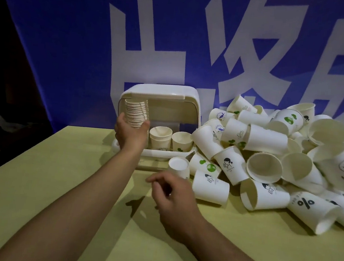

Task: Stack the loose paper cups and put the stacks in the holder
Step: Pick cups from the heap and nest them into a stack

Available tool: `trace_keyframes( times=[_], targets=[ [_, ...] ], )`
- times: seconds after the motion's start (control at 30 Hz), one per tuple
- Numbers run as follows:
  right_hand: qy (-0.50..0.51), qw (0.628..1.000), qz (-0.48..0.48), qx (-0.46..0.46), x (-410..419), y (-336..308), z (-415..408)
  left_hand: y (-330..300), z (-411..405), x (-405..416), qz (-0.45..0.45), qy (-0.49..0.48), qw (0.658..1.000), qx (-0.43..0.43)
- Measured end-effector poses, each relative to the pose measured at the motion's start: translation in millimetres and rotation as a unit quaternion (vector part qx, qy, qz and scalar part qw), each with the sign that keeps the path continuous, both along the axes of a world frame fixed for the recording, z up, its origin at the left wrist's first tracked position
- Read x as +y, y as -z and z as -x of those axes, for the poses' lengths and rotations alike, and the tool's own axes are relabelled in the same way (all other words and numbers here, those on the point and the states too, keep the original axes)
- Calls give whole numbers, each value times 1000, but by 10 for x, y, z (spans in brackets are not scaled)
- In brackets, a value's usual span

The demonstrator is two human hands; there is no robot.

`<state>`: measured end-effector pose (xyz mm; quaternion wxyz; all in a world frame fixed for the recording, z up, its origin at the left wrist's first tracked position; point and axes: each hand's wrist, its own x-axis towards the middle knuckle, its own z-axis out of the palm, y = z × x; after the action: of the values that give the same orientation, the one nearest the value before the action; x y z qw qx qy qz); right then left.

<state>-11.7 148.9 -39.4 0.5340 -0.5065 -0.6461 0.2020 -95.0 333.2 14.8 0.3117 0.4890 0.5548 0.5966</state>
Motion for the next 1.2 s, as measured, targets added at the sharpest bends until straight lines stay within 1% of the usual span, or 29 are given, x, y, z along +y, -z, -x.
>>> trace_keyframes(
  times=[0.03, 0.07, 0.13, 0.17, 0.2, 0.27, 0.33, 0.37, 0.43, 0.5, 0.57, 0.6, 0.67, 0.73, 0.77, 0.83, 0.87, 0.97, 1.03, 1.07, 1.13, 1.2],
  targets=[
    [25, 999, -31, 2, -47, -86, -50, 22, 12, -172, -10, 12, 999, -29],
    [50, 997, -61, -14, -92, -175, -114, 40, 8, -347, -20, 22, 998, -57],
    [108, 985, -101, -94, -156, -294, -297, 76, -56, -692, -33, 48, 992, -108],
    [145, 973, -102, -147, -187, -308, -402, 108, -110, -843, -36, 65, 989, -128],
    [187, 957, -92, -201, -222, -288, -505, 157, -168, -973, -37, 82, 986, -141],
    [277, 911, -55, -300, -308, -168, -682, 275, -274, -1183, -38, 113, 981, -151],
    [322, 875, -22, -359, -413, -25, -786, 377, -336, -1328, -28, 153, 977, -146],
    [328, 868, -4, -373, -457, 48, -815, 416, -340, -1376, -26, 177, 973, -145],
    [315, 865, 41, -389, -506, 188, -846, 459, -310, -1429, -48, 215, 966, -135],
    [299, 871, 78, -381, -511, 281, -833, 474, -230, -1433, -89, 237, 961, -115],
    [309, 868, 76, -382, -474, 294, -804, 455, -137, -1430, -93, 274, 949, -123],
    [319, 864, 65, -383, -455, 288, -788, 434, -84, -1431, -84, 306, 938, -138],
    [325, 862, 44, -386, -449, 285, -768, 410, 25, -1399, -56, 393, 903, -163],
    [313, 862, 37, -396, -479, 301, -758, 400, 130, -1349, -26, 470, 870, -145],
    [309, 862, 33, -399, -496, 308, -762, 394, 162, -1334, -18, 494, 860, -124],
    [311, 869, 17, -384, -526, 291, -779, 411, 169, -1318, -23, 506, 859, -75],
    [313, 882, -6, -352, -543, 267, -781, 423, 153, -1320, -36, 497, 865, -56],
    [283, 928, -149, -189, -610, 201, -773, 459, 96, -1365, -93, 451, 888, -14],
    [246, 934, -229, -121, -627, 198, -768, 465, 74, -1409, -127, 431, 893, 12],
    [236, 932, -251, -110, -628, 195, -760, 465, 66, -1425, -135, 429, 893, 20],
    [229, 927, -272, -118, -610, 204, -735, 452, 53, -1476, -148, 441, 885, 20],
    [203, 934, -264, -127, -601, 207, -702, 446, 28, -1534, -152, 457, 876, 24]
  ],
)
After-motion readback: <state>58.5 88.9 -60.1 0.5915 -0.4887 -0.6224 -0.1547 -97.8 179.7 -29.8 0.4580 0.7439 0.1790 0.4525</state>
